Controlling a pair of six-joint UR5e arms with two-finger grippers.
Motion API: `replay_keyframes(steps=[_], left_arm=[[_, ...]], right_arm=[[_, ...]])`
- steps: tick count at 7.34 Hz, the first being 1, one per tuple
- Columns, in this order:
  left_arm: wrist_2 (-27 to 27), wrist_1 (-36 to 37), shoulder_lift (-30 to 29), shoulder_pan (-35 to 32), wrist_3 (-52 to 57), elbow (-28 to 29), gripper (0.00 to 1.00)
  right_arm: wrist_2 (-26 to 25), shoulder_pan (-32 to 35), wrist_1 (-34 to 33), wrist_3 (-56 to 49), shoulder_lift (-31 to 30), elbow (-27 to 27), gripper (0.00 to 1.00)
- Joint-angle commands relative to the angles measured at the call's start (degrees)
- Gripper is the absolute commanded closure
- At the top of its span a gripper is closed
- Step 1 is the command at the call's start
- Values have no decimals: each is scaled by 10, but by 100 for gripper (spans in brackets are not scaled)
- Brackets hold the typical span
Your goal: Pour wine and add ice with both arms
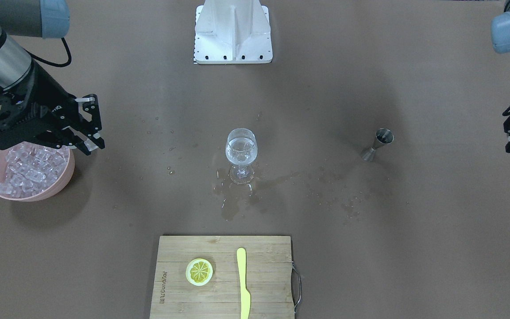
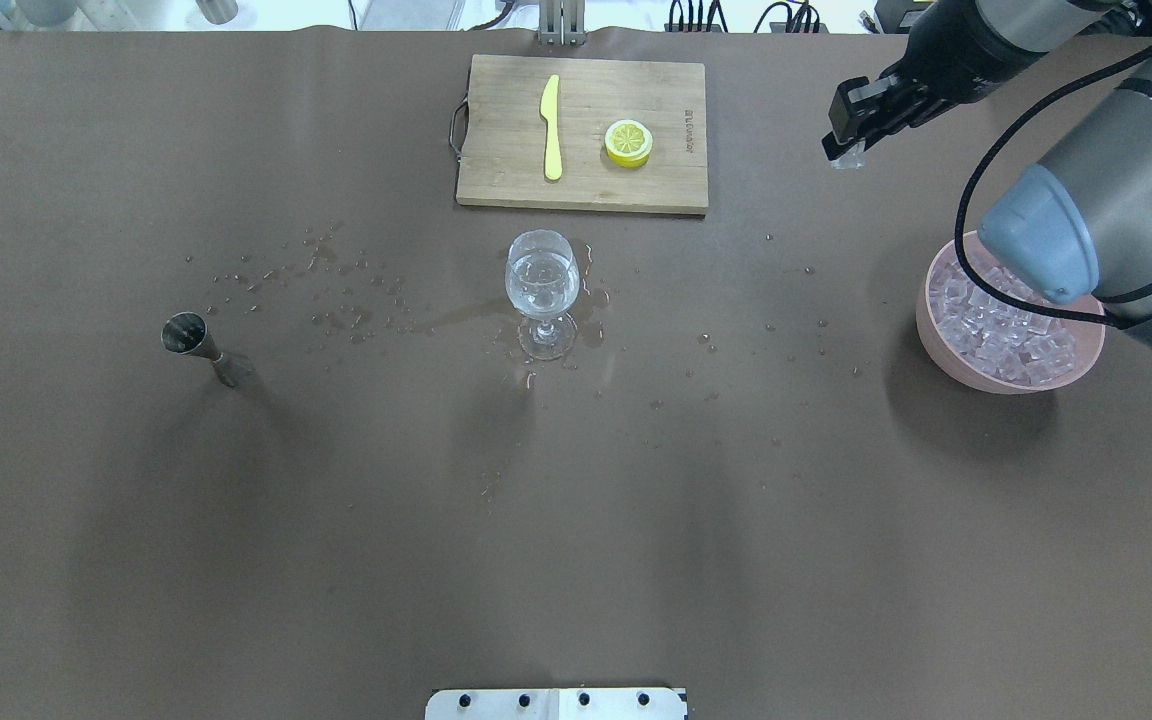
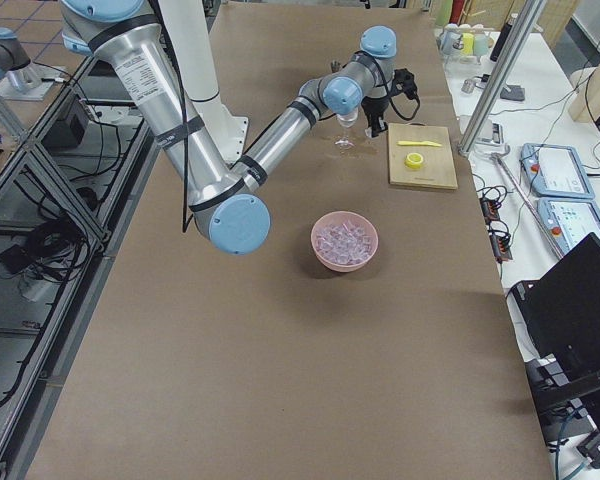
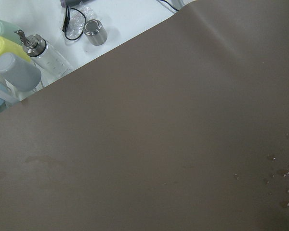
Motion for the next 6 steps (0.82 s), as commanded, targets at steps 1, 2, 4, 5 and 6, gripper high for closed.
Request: replay_keyframes(steps=[1,2,4,5,6], left_arm=[[5,2,2,-19,6,32,2],[5,2,3,-20,6,39,2],[6,38,-4,-19,6,43,2],[6,38,-4,-20,6,50,2],[6,38,-8,-20,6,64,2]], right_arm=[[-56,-80,110,153,24,-2,100],[-111,-119,143,215,34,-4,100],[-181,-177,149,252,84,-31,100],[-194,-190,149,252,113,-63,100],[-218,-206,149,252,116,-69,100]])
